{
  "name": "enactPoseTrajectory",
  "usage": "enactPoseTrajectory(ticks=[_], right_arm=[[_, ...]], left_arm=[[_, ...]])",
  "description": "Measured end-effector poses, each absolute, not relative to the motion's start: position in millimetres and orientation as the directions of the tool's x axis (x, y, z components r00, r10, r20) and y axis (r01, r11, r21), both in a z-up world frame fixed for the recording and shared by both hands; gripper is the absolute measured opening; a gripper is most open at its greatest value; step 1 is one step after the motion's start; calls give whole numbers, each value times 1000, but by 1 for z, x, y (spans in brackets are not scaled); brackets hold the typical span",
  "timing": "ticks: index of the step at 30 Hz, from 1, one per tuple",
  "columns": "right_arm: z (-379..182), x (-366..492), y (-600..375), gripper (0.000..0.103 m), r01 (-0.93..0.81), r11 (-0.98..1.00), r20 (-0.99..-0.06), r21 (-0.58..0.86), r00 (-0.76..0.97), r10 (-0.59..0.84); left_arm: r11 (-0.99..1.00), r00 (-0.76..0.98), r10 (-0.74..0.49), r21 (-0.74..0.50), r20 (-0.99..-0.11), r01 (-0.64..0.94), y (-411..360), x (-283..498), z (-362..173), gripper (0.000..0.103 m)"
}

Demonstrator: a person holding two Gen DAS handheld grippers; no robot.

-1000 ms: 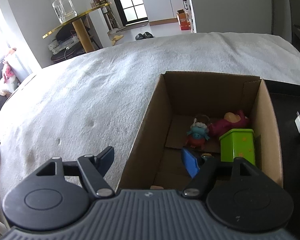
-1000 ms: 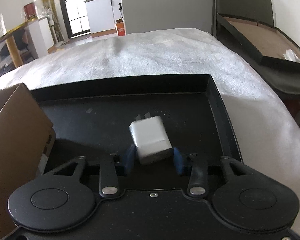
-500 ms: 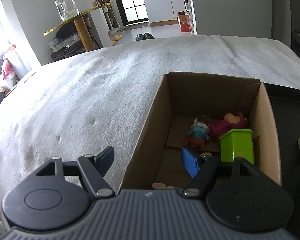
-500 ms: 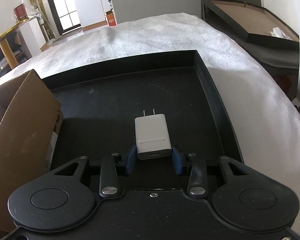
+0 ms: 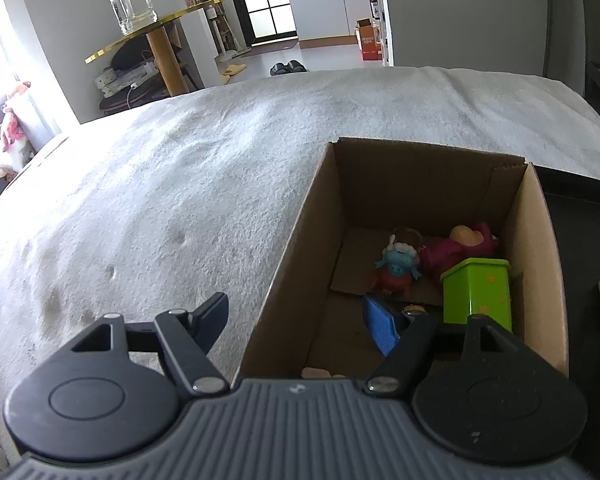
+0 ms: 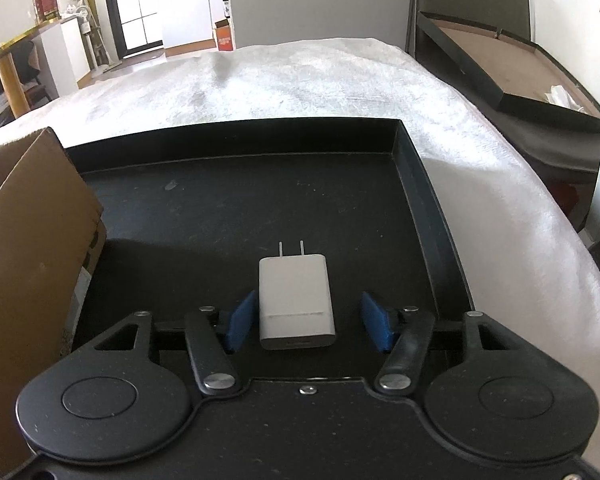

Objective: Organize rigid objects
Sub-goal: 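Close the right gripper on the white charger plug, then carry the charger with the right gripper into the box and open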

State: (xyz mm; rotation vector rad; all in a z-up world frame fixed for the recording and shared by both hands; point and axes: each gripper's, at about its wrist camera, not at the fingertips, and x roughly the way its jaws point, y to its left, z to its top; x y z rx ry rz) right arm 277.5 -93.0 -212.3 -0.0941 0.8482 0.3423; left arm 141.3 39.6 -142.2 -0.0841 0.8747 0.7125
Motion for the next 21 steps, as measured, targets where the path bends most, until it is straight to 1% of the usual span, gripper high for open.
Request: enactPoseTrajectory(ticks=[1, 2, 9, 17, 21], right_arm=[[-212, 278, -93, 47, -337, 940, -746, 57, 611, 264], [-211, 278, -94, 37, -341, 938, -744, 57, 613, 268], [-204, 273, -101, 36, -326, 940, -756, 99, 590, 284], [-179, 265, -103, 36, -324, 941, -725, 102, 623, 293], [-163, 263, -99, 36, -346, 930, -697, 121, 638, 328]], left_arm=[[769, 429, 537, 212, -727, -604, 40, 140, -142, 73], [768, 429, 536, 209, -727, -605, 40, 139, -142, 73], [765, 442, 537, 194, -718, -614, 42, 133, -136, 73], [771, 459, 526, 174, -716, -613, 46, 128, -134, 73], [766, 460, 525, 162, -716, -622, 51, 126, -133, 73]])
